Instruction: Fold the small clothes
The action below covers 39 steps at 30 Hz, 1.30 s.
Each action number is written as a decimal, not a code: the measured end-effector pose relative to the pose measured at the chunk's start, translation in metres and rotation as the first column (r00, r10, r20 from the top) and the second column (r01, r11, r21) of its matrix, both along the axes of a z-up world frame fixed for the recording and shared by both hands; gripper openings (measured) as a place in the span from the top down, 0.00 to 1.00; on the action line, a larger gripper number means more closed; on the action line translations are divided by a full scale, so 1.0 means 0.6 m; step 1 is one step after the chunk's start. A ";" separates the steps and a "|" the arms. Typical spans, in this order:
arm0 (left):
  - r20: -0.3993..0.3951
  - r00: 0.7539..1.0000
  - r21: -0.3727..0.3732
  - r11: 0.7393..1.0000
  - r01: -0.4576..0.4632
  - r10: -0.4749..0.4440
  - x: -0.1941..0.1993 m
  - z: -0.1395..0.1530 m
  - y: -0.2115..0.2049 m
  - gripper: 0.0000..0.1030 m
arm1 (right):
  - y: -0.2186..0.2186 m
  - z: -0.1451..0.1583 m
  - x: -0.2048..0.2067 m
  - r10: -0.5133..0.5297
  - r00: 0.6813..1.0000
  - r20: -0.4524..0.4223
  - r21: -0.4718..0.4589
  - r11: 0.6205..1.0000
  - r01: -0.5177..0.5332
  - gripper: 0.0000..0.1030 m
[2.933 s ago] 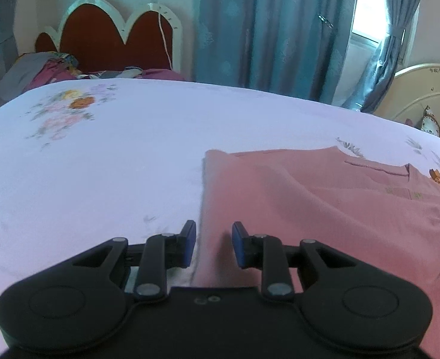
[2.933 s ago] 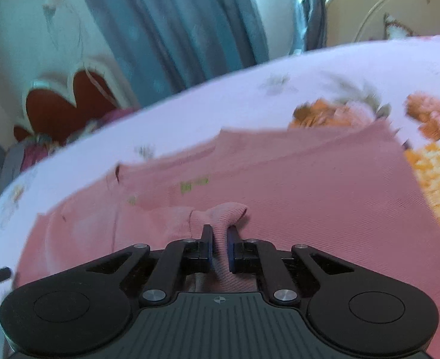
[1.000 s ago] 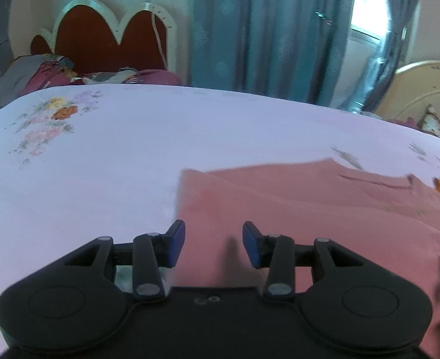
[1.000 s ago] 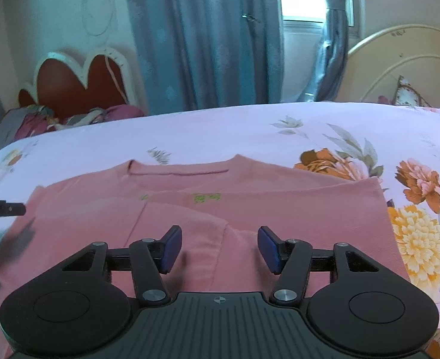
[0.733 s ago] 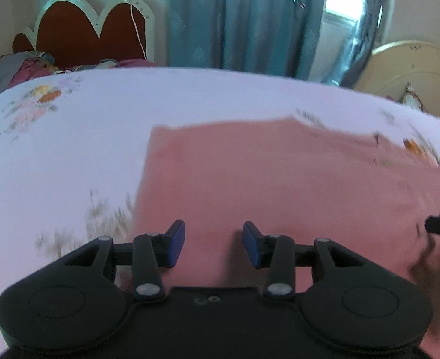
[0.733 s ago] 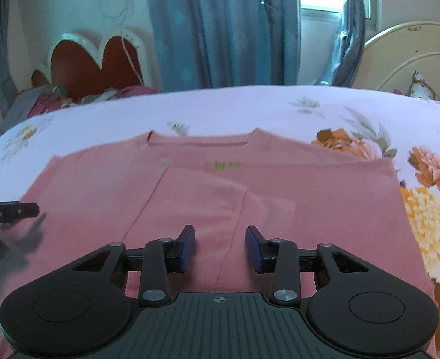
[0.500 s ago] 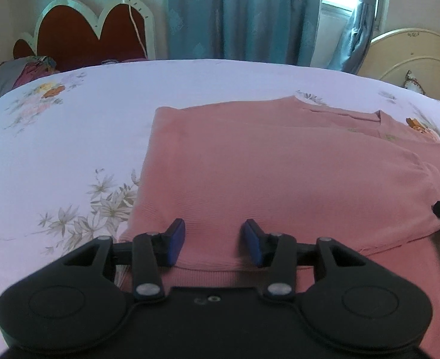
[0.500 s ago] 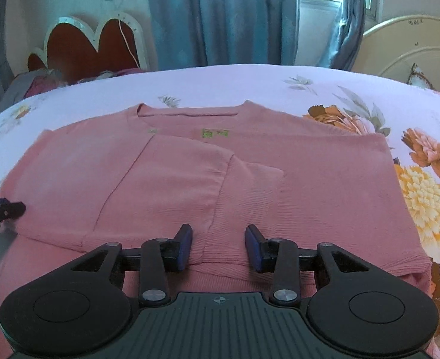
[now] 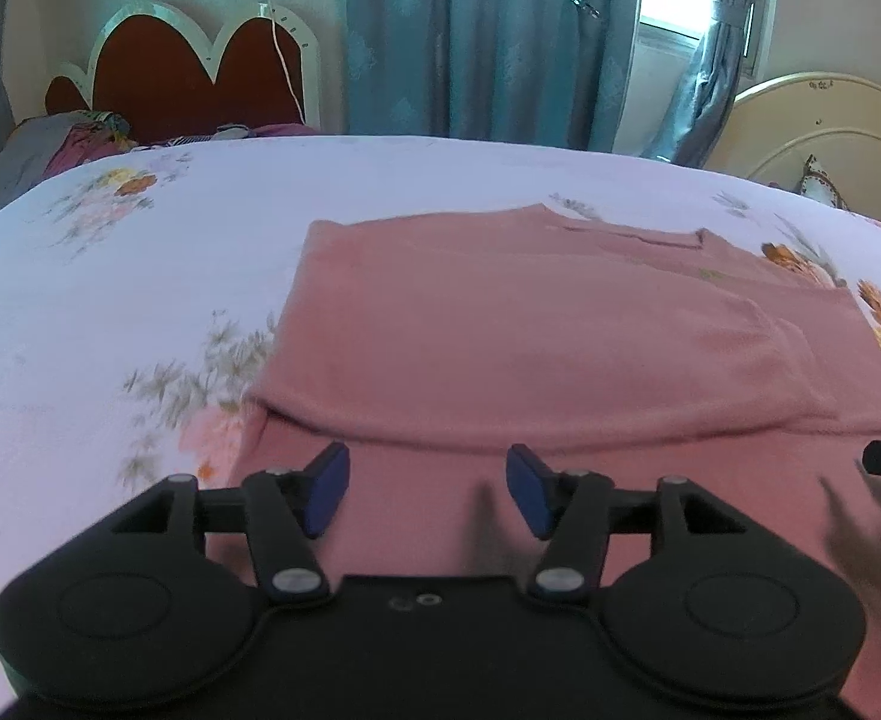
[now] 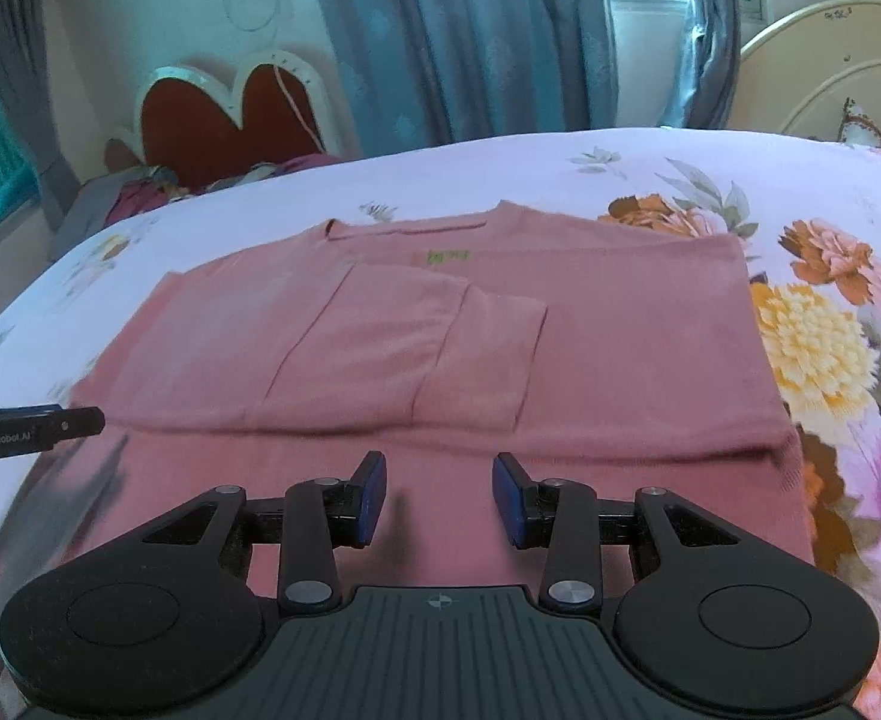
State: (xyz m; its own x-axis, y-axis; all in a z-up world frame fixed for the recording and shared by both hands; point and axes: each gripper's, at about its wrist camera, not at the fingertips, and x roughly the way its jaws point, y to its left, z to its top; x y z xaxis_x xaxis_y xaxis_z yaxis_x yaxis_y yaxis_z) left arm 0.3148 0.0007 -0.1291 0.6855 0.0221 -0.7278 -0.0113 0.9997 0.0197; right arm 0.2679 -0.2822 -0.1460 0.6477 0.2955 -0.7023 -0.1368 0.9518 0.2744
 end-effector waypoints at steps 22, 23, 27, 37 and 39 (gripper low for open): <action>-0.053 0.995 -0.042 0.996 0.084 -0.086 -0.202 0.001 0.039 0.41 | 0.031 0.026 -0.233 -0.079 0.997 0.007 -0.104 0.991 0.079 0.38; -0.056 0.994 -0.045 0.995 0.089 -0.091 -0.212 0.000 0.045 0.41 | 0.034 0.027 -0.243 -0.086 0.996 0.007 -0.113 0.990 0.087 0.38; -0.060 0.994 -0.042 0.995 0.086 -0.089 -0.247 -0.001 0.066 0.41 | 0.037 0.028 -0.281 -0.127 0.992 -0.004 -0.122 0.985 0.126 0.38; -0.074 0.997 -0.049 0.999 -0.007 0.003 -0.309 0.002 0.137 0.41 | 0.006 0.027 -0.357 -0.248 0.969 -0.017 -0.187 0.952 0.241 0.38; -0.084 0.996 -0.061 0.998 -0.024 0.019 -0.319 -0.001 0.148 0.41 | -0.006 0.028 -0.369 -0.274 0.962 -0.015 -0.195 0.944 0.266 0.38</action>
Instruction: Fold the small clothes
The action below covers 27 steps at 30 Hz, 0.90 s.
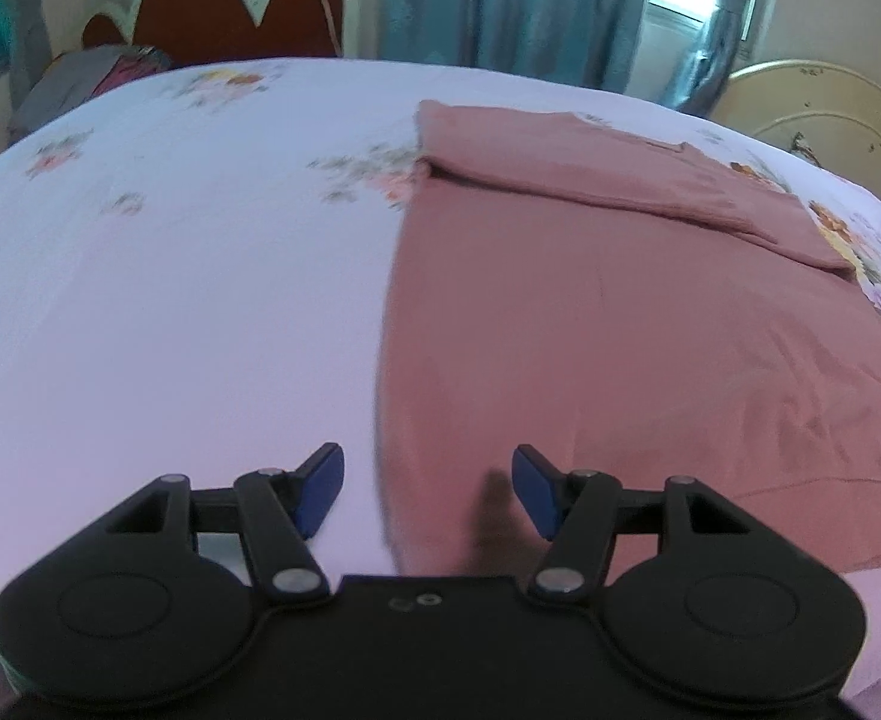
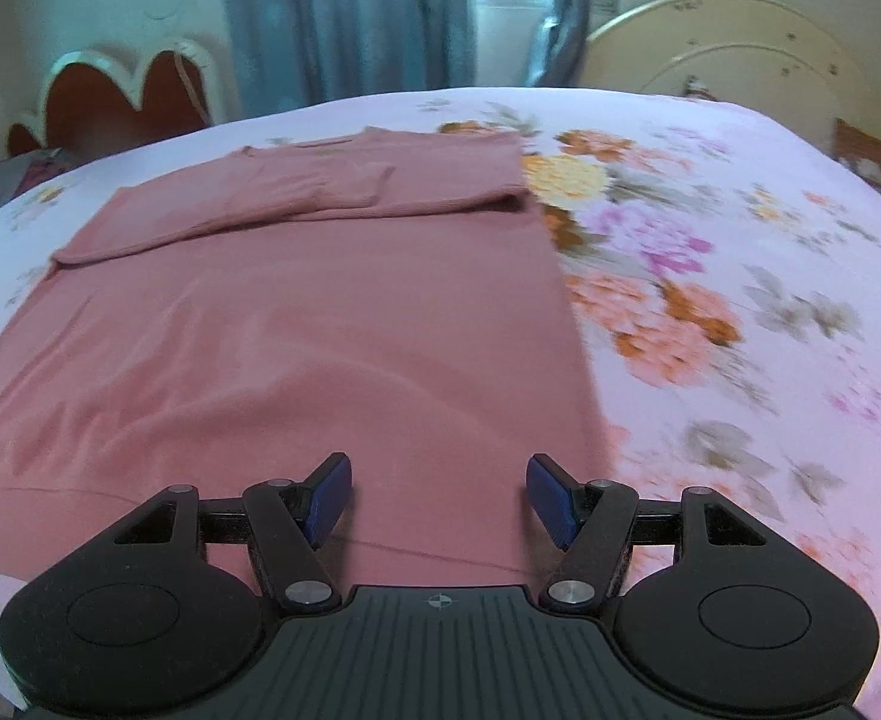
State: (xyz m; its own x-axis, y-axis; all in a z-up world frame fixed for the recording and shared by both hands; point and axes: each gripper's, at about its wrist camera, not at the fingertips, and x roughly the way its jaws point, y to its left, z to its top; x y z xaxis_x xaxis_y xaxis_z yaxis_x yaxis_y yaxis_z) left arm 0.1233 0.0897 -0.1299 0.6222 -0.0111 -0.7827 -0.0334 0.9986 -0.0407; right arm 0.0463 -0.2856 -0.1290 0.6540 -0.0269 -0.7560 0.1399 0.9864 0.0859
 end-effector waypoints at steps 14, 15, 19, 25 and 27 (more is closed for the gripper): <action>-0.081 0.996 -0.144 0.989 0.036 -0.048 -0.030 -0.026 -0.001 0.72 | -0.057 -0.020 -0.057 -0.096 0.993 -0.068 0.072 0.992 0.101 0.38; -0.084 0.995 -0.157 0.987 0.038 -0.052 -0.032 -0.027 -0.002 0.78 | -0.056 -0.020 -0.060 -0.092 0.993 -0.069 0.077 0.992 0.098 0.38; -0.095 0.994 -0.200 0.979 0.035 -0.055 -0.035 -0.030 0.000 0.86 | -0.048 -0.022 -0.061 -0.072 0.994 -0.086 0.105 0.991 0.081 0.69; -0.112 0.993 -0.317 0.948 -0.009 -0.028 -0.024 -0.024 0.023 0.95 | -0.053 -0.010 -0.065 -0.056 0.995 -0.088 0.187 0.980 0.072 0.92; -0.087 0.996 -0.344 0.939 -0.014 -0.017 -0.022 -0.014 0.030 0.95 | -0.059 0.004 -0.066 -0.060 0.996 -0.060 0.220 0.973 0.072 0.92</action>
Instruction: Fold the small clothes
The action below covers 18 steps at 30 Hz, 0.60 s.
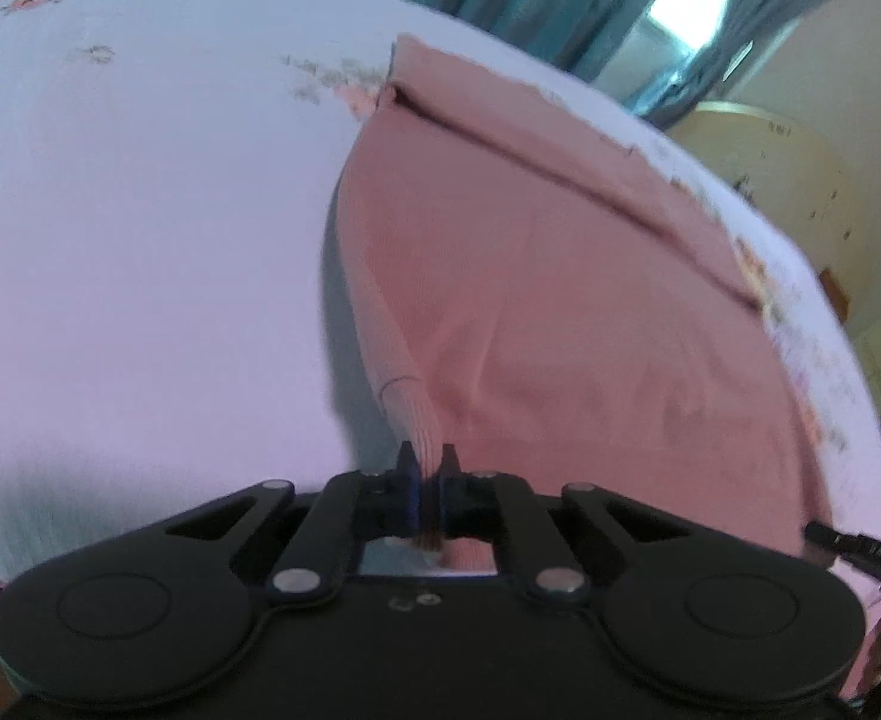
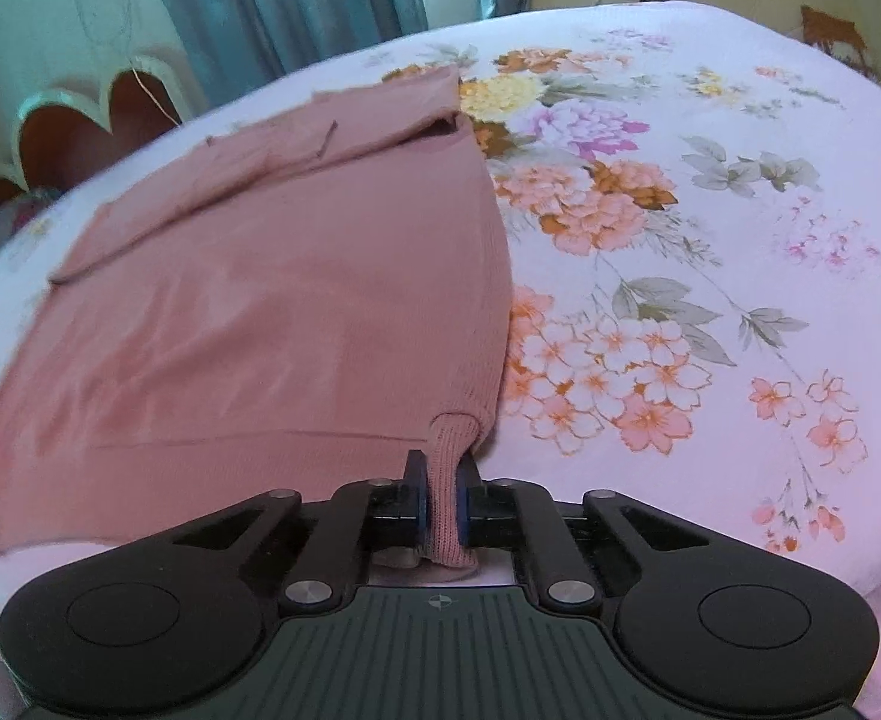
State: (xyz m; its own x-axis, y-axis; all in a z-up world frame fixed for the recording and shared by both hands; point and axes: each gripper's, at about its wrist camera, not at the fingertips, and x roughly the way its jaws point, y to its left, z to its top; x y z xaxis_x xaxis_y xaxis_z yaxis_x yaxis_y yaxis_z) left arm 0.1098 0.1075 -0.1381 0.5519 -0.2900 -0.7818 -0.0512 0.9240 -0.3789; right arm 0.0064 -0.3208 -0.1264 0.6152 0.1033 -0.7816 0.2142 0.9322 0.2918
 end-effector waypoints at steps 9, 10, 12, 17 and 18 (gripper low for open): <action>0.200 0.979 -0.051 0.998 0.043 -0.032 0.029 0.074 -0.006 0.96 | -0.007 0.087 0.019 -0.048 0.985 0.169 0.038 0.998 0.042 0.92; 0.216 0.976 -0.056 0.997 0.047 -0.033 0.039 0.081 -0.007 0.96 | -0.006 0.096 0.026 -0.049 0.982 0.183 0.036 0.998 0.044 0.92; 0.244 0.969 -0.069 0.996 0.050 -0.031 0.057 0.092 -0.010 0.96 | -0.009 0.112 0.041 -0.052 0.976 0.211 0.035 0.998 0.046 0.92; 0.310 0.950 -0.083 0.995 0.048 -0.020 0.114 0.118 -0.019 0.96 | -0.020 0.144 0.102 -0.044 0.963 0.265 0.034 0.999 0.036 0.92; 0.322 0.947 -0.084 0.996 0.043 -0.014 0.126 0.122 -0.018 0.96 | -0.024 0.147 0.120 -0.044 0.961 0.273 0.040 0.999 0.034 0.92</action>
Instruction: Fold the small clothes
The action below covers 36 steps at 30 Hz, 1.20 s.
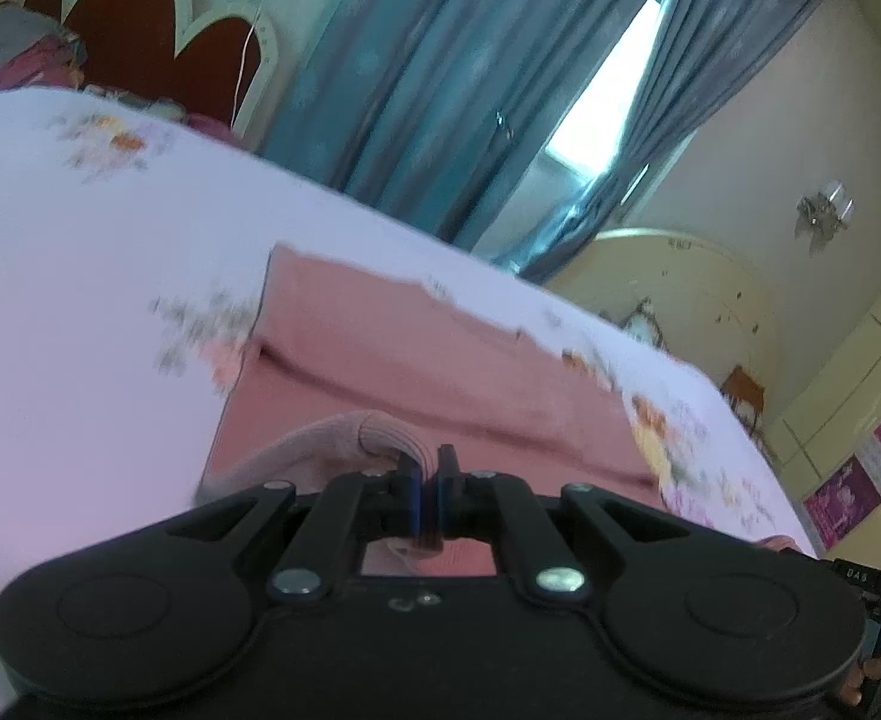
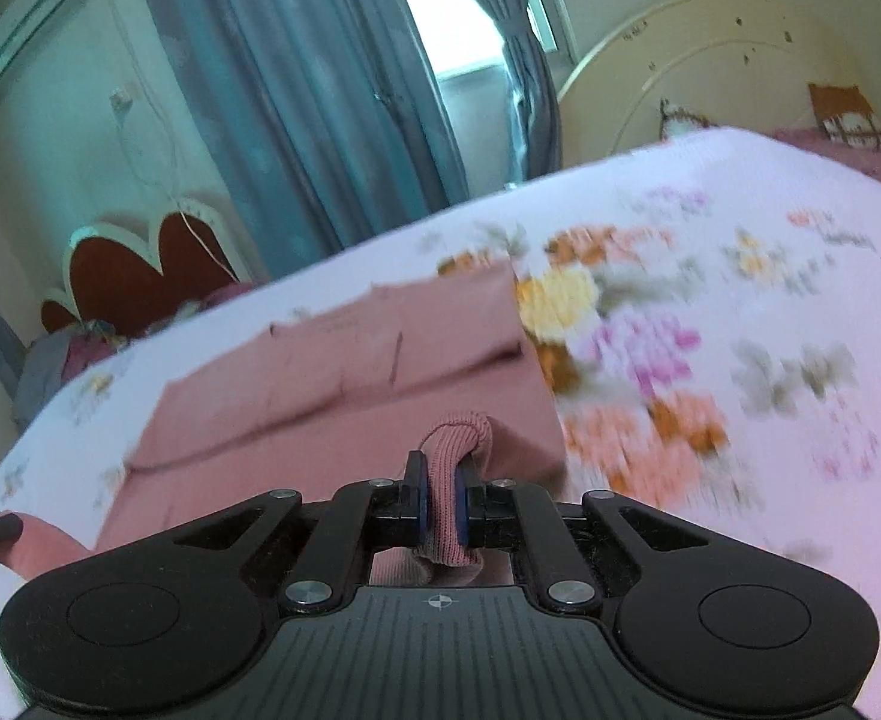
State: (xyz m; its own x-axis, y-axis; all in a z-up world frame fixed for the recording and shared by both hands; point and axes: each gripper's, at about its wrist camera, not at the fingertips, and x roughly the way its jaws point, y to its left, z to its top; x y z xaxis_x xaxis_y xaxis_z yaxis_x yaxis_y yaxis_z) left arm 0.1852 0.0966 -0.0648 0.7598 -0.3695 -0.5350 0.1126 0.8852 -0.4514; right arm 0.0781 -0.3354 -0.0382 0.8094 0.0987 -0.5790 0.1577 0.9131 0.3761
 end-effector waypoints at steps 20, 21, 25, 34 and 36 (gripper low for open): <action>-0.009 0.988 0.020 0.988 -0.152 0.152 0.379 -0.028 -0.030 0.96 | -0.103 -0.073 0.431 -0.096 0.995 -0.036 0.203 0.974 0.101 0.93; -0.025 0.986 0.026 0.986 -0.164 0.165 0.396 -0.037 -0.030 0.96 | -0.107 -0.088 0.453 -0.102 0.993 -0.055 0.216 0.970 0.111 0.93; -0.098 0.977 0.083 0.979 -0.184 0.192 0.454 -0.084 -0.039 0.96 | -0.113 -0.135 0.519 -0.106 0.987 -0.120 0.227 0.965 0.131 0.92; -0.137 0.968 0.256 0.952 -0.170 0.210 0.499 -0.124 -0.041 0.71 | -0.131 -0.202 0.579 -0.089 0.975 -0.202 0.222 0.966 0.134 0.91; -0.121 0.971 0.257 0.951 -0.169 0.206 0.497 -0.115 -0.029 0.49 | -0.133 -0.199 0.580 -0.087 0.979 -0.184 0.193 0.973 0.123 0.74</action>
